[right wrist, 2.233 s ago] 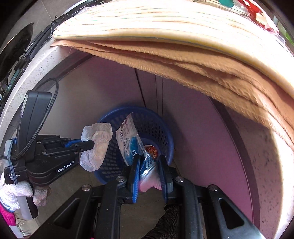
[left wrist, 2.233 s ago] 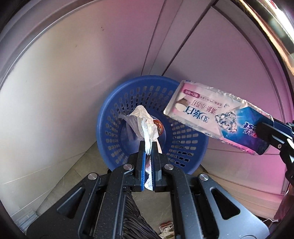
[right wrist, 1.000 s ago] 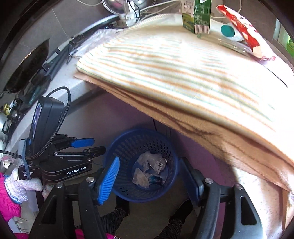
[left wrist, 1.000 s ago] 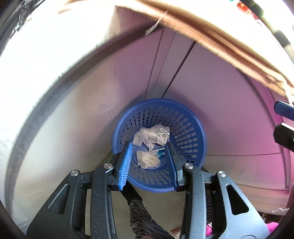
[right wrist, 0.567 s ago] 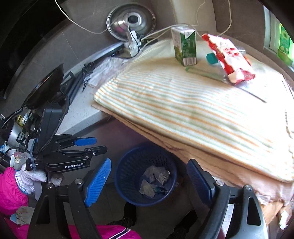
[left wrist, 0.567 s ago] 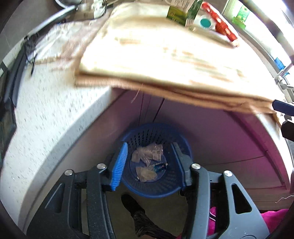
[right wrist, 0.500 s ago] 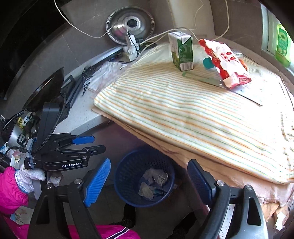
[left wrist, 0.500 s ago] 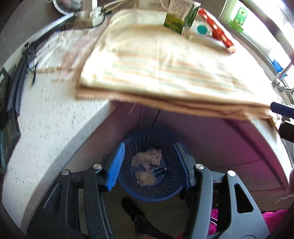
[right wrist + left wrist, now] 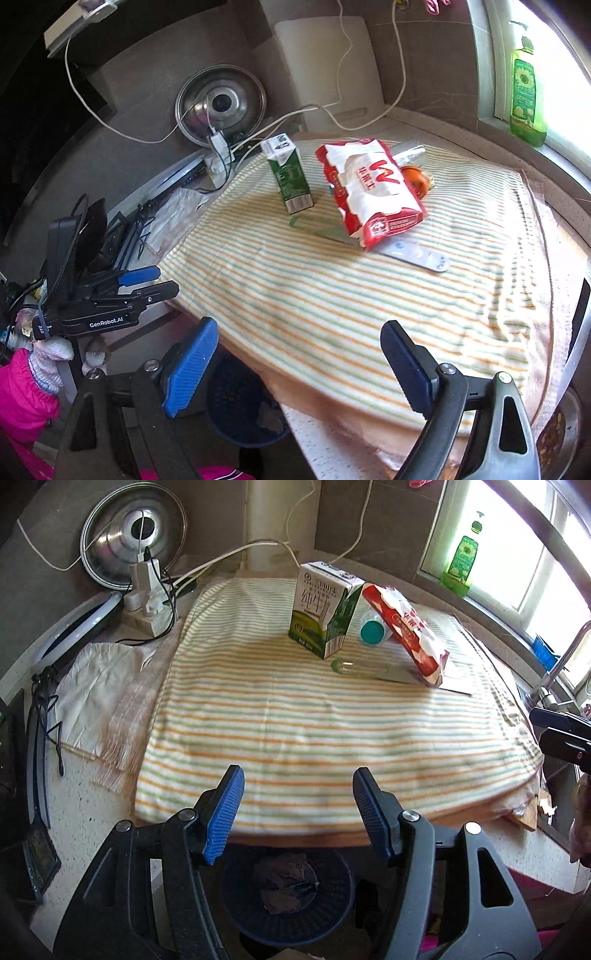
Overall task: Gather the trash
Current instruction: 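Raise both tools back over the towel, then grasp the milk carton with the left tool while the right tool grasps the red snack bag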
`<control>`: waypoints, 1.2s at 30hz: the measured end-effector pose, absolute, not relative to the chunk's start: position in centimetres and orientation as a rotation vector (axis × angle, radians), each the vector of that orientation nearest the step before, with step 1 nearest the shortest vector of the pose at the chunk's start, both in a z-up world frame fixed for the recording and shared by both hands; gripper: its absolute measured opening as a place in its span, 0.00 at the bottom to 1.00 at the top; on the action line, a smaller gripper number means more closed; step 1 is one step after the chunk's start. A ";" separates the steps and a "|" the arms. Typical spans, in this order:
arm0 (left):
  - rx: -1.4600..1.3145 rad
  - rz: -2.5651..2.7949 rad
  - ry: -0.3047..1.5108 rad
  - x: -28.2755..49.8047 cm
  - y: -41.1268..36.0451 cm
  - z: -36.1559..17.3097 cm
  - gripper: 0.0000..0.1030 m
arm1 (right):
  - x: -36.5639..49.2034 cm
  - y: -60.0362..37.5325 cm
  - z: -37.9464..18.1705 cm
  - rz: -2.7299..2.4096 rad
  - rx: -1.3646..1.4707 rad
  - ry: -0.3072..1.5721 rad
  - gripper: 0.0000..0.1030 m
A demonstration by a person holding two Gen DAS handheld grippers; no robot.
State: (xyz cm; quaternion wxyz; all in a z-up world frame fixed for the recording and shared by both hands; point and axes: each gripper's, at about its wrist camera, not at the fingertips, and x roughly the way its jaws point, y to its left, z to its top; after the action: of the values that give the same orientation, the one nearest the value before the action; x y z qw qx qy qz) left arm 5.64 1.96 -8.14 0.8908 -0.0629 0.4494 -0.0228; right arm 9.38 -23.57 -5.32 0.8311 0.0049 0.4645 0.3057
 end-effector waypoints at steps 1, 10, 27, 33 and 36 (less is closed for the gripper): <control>-0.132 -0.042 0.928 6.1 1.7 -7.9 0.61 | 10.3 -24.1 -5.3 0.646 0.017 0.985 0.89; -0.159 -0.022 0.892 11.8 -0.6 -6.4 0.70 | 18.7 -28.2 -6.1 0.658 0.062 1.008 0.89; -0.153 0.128 0.903 21.9 -3.6 -8.8 0.75 | 29.4 -29.2 -10.6 0.788 0.226 1.144 0.86; -0.164 0.196 0.898 23.7 -3.8 -9.8 0.75 | 31.2 -28.5 -12.1 0.849 0.275 1.185 0.81; -0.164 0.217 0.897 24.4 -3.8 -10.1 0.75 | 32.2 -27.9 -12.7 0.880 0.283 1.199 0.81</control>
State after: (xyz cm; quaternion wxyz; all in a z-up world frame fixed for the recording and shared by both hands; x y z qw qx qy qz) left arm 24.41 -3.82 -10.15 0.8923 -0.0788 0.4320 0.1047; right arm 32.17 -27.94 -12.69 0.7269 0.1283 0.5438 0.3992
